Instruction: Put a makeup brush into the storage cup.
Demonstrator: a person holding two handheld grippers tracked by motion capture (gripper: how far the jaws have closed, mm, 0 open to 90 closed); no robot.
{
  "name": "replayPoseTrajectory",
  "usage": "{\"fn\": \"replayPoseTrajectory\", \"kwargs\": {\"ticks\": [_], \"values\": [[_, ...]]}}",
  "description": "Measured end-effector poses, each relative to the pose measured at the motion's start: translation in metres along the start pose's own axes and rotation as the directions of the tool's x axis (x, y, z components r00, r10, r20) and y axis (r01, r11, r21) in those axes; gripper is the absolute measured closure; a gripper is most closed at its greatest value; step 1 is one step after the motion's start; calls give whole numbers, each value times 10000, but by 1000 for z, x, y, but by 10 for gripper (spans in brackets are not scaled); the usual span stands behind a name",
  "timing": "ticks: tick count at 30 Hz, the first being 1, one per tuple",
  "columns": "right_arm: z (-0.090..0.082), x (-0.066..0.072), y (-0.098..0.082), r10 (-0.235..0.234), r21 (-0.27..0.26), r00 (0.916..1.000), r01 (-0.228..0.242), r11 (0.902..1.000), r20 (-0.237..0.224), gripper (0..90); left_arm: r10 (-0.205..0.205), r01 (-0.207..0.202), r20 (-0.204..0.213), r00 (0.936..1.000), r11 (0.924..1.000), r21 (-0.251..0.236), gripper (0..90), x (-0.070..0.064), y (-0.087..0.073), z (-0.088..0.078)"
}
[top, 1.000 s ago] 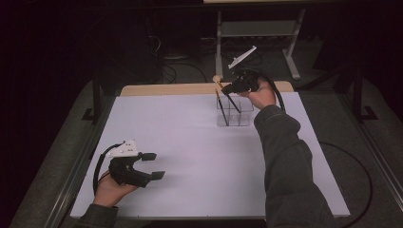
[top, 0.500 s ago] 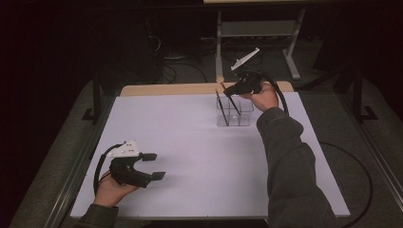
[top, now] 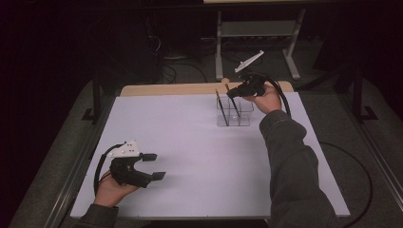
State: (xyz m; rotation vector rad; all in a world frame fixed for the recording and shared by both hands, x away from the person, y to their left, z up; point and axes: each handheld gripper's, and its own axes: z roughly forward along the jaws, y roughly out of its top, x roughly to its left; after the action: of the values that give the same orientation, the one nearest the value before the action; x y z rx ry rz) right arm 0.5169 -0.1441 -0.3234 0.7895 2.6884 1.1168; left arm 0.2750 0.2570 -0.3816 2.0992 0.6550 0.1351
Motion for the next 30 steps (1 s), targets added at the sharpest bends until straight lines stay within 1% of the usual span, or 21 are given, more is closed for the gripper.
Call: {"fn": "replayPoseTrajectory", "kwargs": {"ticks": [5, 6, 7, 8, 12, 13, 16, 18, 19, 21, 26, 30], "values": [[1, 1, -2, -32, 57, 10000, 32, 10000, -13, 822, 12, -12, -15, 10000, 10000, -18, 234, 0, 0, -1], [2, 1, -3, -61, 28, 10000, 61, 10000, 25, 822, 156, -156, -29, 9999, 9999, -20, 235, 1, 0, -1], [3, 1, -4, -80, 22, 10000, 80, 10000, 12, 822, 95, -95, -13, 10000, 10000, -16, 234, 0, 0, -1], [3, 2, -4, 1, 61, 10000, -1, 10000, -3, 822, 48, -48, -6, 10000, 10000, -24, 234, 0, 0, 0], [3, 0, -8, -39, 69, 10000, 39, 10000, 33, 821, 47, -47, 14, 10000, 10000, -11, 234, 0, 0, 0], [2, 1, -9, 53, 106, 10000, -53, 9999, 35, 821, 63, -64, 17, 10000, 10000, 23, 234, 0, 0, 0], [2, 0, -10, -47, 147, 10000, 46, 9999, 71, 820, 85, -85, 32, 10000, 9999, 55, 234, -1, 0, 2], [1, 1, -11, 76, 161, 9999, -77, 9998, 84, 820, 90, -90, 53, 9999, 9999, 54, 234, -1, 0, 2], [1, 0, -12, -44, 141, 9999, 42, 9999, 115, 819, 92, -92, 51, 9999, 9999, 67, 234, -1, 0, 2], [1, 1, -13, 65, 204, 9999, -67, 9998, 112, 819, 106, -106, 53, 9999, 9999, 93, 234, -1, 0, 2], [2, 3, -13, 17, 150, 9999, -18, 9999, 99, 819, 104, -104, 40, 9999, 9999, 75, 234, -1, 1, 2], [2, 2, -15, -48, 179, 9998, 45, 9998, 172, 817, 98, -98, 23, 9999, 9999, 73, 235, -1, 0, 2]]}}
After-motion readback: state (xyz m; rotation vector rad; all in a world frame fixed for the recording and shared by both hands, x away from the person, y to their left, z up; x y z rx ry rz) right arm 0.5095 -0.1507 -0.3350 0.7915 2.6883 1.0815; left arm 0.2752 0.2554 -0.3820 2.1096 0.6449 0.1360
